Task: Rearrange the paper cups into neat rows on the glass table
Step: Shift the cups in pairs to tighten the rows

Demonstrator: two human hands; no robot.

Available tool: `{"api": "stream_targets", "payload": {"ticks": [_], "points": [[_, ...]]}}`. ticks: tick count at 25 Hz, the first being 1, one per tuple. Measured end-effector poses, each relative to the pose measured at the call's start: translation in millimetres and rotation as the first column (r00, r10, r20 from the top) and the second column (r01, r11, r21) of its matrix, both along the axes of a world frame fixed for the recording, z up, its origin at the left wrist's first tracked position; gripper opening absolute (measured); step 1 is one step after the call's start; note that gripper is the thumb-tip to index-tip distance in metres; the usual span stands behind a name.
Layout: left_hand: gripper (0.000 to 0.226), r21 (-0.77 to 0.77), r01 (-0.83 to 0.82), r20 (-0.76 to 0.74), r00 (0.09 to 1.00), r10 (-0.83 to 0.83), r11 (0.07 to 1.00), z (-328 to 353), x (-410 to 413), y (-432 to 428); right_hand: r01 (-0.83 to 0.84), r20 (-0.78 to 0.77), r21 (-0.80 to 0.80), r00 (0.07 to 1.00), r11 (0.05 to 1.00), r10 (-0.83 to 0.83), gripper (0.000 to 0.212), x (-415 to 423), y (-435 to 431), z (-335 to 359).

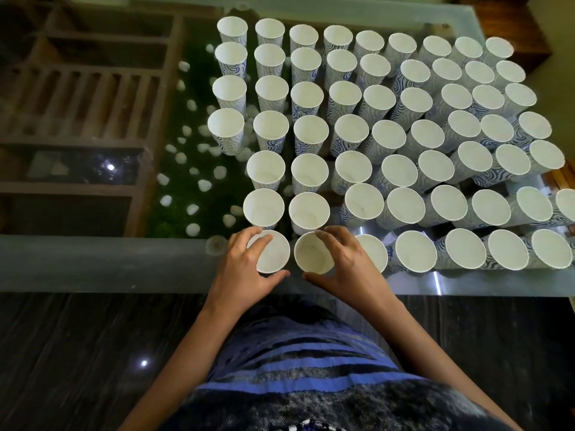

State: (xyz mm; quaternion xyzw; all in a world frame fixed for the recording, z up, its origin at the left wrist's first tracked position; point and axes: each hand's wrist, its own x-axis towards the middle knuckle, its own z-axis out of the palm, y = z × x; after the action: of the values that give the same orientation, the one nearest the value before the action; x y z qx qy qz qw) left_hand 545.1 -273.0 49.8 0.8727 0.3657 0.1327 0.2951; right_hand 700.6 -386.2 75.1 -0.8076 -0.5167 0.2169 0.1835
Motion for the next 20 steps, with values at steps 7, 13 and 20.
{"api": "stream_targets", "payload": {"ticks": [7, 13, 20], "points": [[0.062, -0.003, 0.011, -0.022, 1.000, -0.011, 1.000, -1.2, -1.9, 5.5, 0.006, 0.008, 0.005, 1.000, 1.000, -0.006, 0.069, -3.8, 0.9, -7.6], [0.061, 0.005, -0.008, -0.018, 1.000, 0.008, 1.000, 0.4, -11.0, 8.6, 0.021, 0.009, 0.017, 1.000, 1.000, -0.021, 0.069, -5.5, 2.2, -9.4], [0.060, -0.021, 0.013, -0.012, 1.000, -0.013, 1.000, -1.8, -5.6, 10.6, 0.024, 0.010, 0.035, 1.000, 0.999, -0.025, 0.070, -6.6, 2.5, -10.0]]}}
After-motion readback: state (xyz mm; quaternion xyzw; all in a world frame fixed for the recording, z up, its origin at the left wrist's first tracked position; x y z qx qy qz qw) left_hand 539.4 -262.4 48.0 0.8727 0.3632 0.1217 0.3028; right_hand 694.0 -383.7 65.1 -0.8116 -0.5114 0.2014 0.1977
